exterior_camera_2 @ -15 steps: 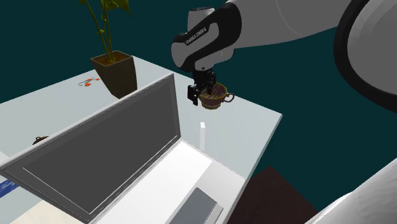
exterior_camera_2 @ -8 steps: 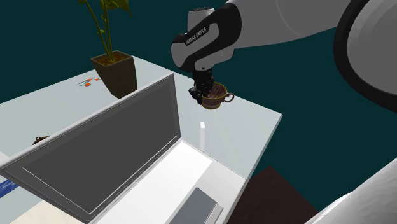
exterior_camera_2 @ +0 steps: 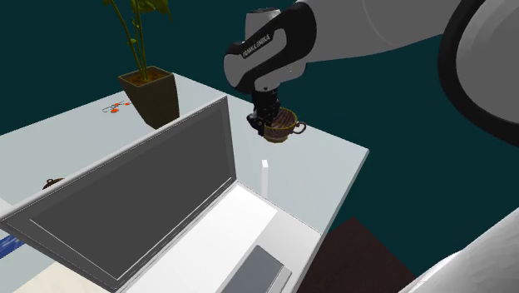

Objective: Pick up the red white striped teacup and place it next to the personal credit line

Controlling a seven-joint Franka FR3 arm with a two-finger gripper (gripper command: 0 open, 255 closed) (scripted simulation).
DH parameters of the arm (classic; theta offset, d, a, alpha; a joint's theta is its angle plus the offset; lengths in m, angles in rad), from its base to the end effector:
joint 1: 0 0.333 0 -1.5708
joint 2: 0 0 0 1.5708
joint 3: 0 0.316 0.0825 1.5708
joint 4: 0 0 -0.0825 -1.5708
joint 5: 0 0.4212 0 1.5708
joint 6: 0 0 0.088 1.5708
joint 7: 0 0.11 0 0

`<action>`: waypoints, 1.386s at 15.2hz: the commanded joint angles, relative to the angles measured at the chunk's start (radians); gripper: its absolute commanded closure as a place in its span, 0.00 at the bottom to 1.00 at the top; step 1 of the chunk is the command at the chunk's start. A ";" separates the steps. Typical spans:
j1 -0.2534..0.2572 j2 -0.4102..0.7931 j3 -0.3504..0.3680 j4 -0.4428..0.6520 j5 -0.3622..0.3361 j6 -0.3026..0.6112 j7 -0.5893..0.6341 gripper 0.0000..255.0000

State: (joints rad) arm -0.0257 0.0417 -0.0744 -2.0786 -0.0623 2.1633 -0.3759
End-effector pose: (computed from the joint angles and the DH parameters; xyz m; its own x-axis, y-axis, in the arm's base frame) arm 0.5874 -0.0614 0.3897 0.9521 0.3052 0.0185 0.3034 -0.9505 0.0677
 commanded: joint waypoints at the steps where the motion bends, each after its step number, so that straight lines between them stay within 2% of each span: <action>1: 0.000 -0.007 0.000 0.011 0.000 -0.019 -0.001 1.00; 21: 0.002 -0.068 0.002 0.212 0.003 -0.280 -0.012 1.00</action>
State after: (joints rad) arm -0.0233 -0.0278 -0.0721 -1.8819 -0.0603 1.8969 -0.3868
